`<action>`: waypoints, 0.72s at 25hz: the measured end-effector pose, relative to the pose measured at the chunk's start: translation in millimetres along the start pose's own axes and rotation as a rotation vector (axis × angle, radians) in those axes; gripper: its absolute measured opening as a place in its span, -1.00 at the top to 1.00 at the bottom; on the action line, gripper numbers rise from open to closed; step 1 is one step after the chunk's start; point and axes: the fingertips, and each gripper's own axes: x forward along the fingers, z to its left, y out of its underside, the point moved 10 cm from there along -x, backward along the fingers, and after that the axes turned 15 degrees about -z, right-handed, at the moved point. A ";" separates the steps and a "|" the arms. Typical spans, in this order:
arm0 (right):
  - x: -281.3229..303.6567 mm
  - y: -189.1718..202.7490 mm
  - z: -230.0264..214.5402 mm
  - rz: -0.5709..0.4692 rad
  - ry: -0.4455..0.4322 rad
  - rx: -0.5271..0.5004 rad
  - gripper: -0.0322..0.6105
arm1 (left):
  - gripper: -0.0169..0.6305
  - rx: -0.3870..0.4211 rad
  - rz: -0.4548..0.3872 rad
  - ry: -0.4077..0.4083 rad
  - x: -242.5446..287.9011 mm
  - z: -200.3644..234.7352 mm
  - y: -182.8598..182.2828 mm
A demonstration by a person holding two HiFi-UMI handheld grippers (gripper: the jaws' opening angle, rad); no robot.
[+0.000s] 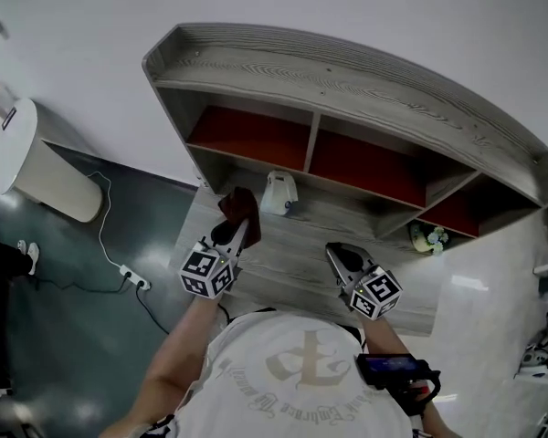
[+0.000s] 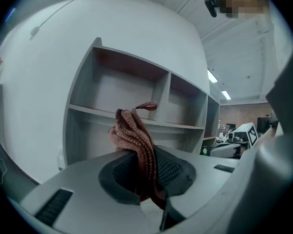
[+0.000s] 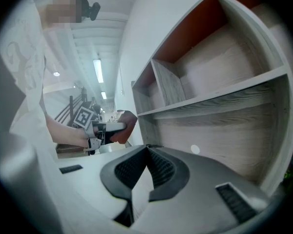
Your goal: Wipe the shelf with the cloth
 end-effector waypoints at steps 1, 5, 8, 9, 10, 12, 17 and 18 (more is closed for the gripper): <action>1.2 -0.9 0.4 -0.001 -0.009 -0.005 0.89 | 0.73 -0.004 0.004 0.016 0.7 -4.8 4.3; 3.4 -2.3 1.4 -0.006 -0.024 -0.010 0.89 | 0.73 -0.014 0.023 0.068 1.9 -22.5 17.9; 4.4 -2.1 1.7 -0.009 -0.028 -0.009 0.89 | 0.73 -0.019 0.041 0.106 2.0 -33.7 24.9; 4.5 -1.5 1.5 -0.009 -0.028 -0.007 0.89 | 0.73 -0.018 0.047 0.121 2.0 -37.5 27.1; 4.4 -0.9 1.3 -0.009 -0.028 -0.006 0.89 | 0.73 -0.016 0.053 0.135 2.0 -41.3 29.4; 3.8 0.3 0.9 -0.007 -0.026 -0.003 0.89 | 0.73 -0.016 0.061 0.151 2.1 -46.9 33.3; 2.2 3.3 1.9 -0.003 -0.021 -0.002 0.89 | 0.73 -0.030 0.066 0.160 2.0 -48.9 38.2; 1.8 3.8 2.1 -0.002 -0.019 -0.002 0.89 | 0.73 -0.029 0.068 0.162 1.8 -48.7 38.8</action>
